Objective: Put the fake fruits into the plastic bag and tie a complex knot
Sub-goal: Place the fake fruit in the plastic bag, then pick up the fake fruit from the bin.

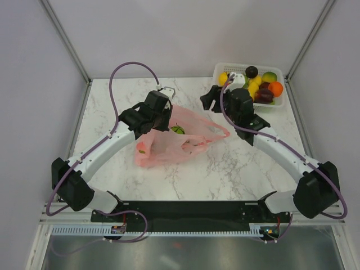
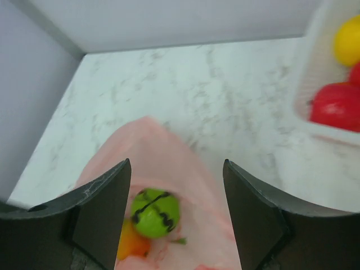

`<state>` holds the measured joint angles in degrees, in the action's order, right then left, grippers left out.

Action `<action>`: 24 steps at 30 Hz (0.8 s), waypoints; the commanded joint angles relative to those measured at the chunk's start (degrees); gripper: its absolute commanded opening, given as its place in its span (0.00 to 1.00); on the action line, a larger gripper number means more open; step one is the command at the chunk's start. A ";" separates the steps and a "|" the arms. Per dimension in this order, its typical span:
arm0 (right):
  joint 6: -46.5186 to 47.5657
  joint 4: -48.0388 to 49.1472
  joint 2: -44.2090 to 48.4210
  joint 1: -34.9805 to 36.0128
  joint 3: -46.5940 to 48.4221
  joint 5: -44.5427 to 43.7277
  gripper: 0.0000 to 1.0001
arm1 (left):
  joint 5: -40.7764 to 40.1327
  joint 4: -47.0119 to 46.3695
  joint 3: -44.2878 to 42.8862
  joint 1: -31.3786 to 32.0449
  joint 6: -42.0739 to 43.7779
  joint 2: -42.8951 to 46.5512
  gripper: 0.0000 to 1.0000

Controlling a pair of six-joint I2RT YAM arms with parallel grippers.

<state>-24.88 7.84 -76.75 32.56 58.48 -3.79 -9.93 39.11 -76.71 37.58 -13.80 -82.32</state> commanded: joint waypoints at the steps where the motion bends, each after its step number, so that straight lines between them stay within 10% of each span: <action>1: -1.92 -10.01 -3.74 -8.63 8.30 -5.60 0.75 | -0.35 -1.06 0.24 -0.14 0.53 1.73 0.02; 11: -3.07 -12.41 -28.33 -18.84 31.84 -13.60 0.97 | -1.23 -1.06 0.59 -0.14 0.53 1.64 0.02; 24: 0.37 -18.28 -53.84 -19.81 55.86 -13.70 0.98 | 2.55 -1.06 0.33 -0.05 0.53 1.38 0.02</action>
<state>-25.08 -7.35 -127.87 13.08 109.32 -16.29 -8.95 39.07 -76.47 37.58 -13.80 -82.32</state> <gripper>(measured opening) 0.979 0.028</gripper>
